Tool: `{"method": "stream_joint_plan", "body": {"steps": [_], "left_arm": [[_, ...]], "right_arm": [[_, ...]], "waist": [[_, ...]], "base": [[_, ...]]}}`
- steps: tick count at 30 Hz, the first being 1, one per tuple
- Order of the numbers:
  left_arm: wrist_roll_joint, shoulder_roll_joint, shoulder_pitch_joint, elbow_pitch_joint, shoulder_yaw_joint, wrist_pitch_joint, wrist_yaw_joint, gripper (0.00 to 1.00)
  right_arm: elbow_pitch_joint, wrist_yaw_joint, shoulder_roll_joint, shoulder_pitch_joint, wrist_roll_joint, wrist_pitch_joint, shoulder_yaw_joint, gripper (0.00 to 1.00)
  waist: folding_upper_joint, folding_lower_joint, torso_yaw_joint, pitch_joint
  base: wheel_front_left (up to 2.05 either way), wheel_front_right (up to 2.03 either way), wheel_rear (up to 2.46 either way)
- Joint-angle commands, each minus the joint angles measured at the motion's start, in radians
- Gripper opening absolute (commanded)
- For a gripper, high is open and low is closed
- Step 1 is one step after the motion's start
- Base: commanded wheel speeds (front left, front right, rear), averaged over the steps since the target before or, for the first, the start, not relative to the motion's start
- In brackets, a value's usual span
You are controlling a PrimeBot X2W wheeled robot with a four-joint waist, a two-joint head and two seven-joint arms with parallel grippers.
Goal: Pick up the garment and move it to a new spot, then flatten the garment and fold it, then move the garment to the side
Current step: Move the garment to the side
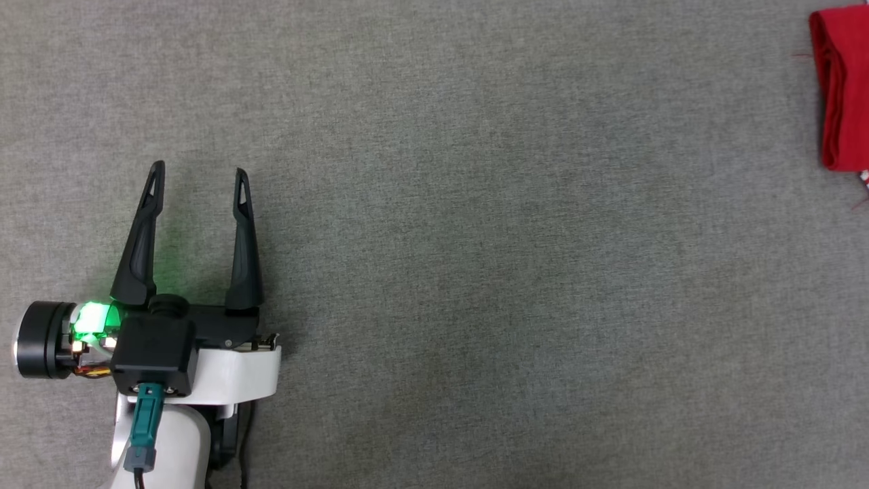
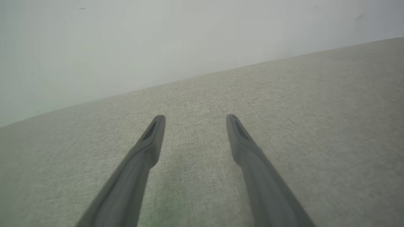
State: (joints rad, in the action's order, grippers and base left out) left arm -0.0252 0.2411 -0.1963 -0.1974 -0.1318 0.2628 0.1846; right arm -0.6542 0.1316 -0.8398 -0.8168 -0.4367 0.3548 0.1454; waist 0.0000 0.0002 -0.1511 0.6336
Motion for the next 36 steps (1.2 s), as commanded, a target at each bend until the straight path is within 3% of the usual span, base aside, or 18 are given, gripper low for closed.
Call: {"method": "stream_joint_plan", "body": {"steps": [1,4,5,6,12,21,30,36], "left_arm": [[-0.005,0.004,-0.015,-0.002,-0.002,0.002,0.002,1.0],[-0.002,0.007,-0.012,0.003,-0.007,0.002,0.009,1.0],[0.0,0.008,-0.009,0.005,-0.009,0.002,0.012,1.0],[0.002,0.008,-0.005,0.007,-0.009,0.002,0.014,1.0],[0.016,-0.002,0.025,0.028,-0.023,0.002,0.026,1.0],[0.051,-0.029,0.126,0.077,-0.023,0.002,0.041,1.0],[0.079,-0.05,0.218,0.126,0.001,0.002,0.022,1.0],[0.083,-0.06,0.258,0.155,0.017,0.002,0.005,1.0]], "right_arm": [[-0.004,-0.002,0.007,-0.016,0.005,-0.006,-0.006,0.0],[-0.025,-0.002,0.038,-0.016,0.043,-0.012,-0.032,0.0],[-0.03,-0.002,0.05,-0.016,0.057,-0.018,-0.045,0.76],[-0.036,-0.002,0.065,-0.016,0.067,-0.024,-0.059,1.0],[-0.016,-0.002,0.089,0.04,0.164,-0.11,-0.125,1.0],[0.19,-0.002,0.186,0.177,0.228,-0.337,-0.178,1.0],[0.443,-0.002,0.385,0.366,0.289,-0.537,-0.251,1.0],[0.572,-0.002,0.533,0.492,0.332,-0.594,-0.238,1.0]], "waist": [[0.0,-0.0002,0.002,0.003],[0.0,-0.0002,0.003,-0.005],[0.0,-0.0002,0.003,-0.011],[0.0,-0.0002,0.003,-0.018],[0.0,-0.0002,0.017,-0.103],[0.0,-0.0002,0.044,-0.299],[0.0,-0.0002,0.095,-0.451],[0.0,-0.0002,0.122,-0.527]], "base": [[0.0,0.0,0.0],[0.0,0.0,0.0],[0.0,0.0,0.0],[0.0,0.0,0.0],[0.0,0.0,0.0],[0.0,0.0,0.0],[0.0,0.0,0.0],[0.0,0.0,0.0]]}}
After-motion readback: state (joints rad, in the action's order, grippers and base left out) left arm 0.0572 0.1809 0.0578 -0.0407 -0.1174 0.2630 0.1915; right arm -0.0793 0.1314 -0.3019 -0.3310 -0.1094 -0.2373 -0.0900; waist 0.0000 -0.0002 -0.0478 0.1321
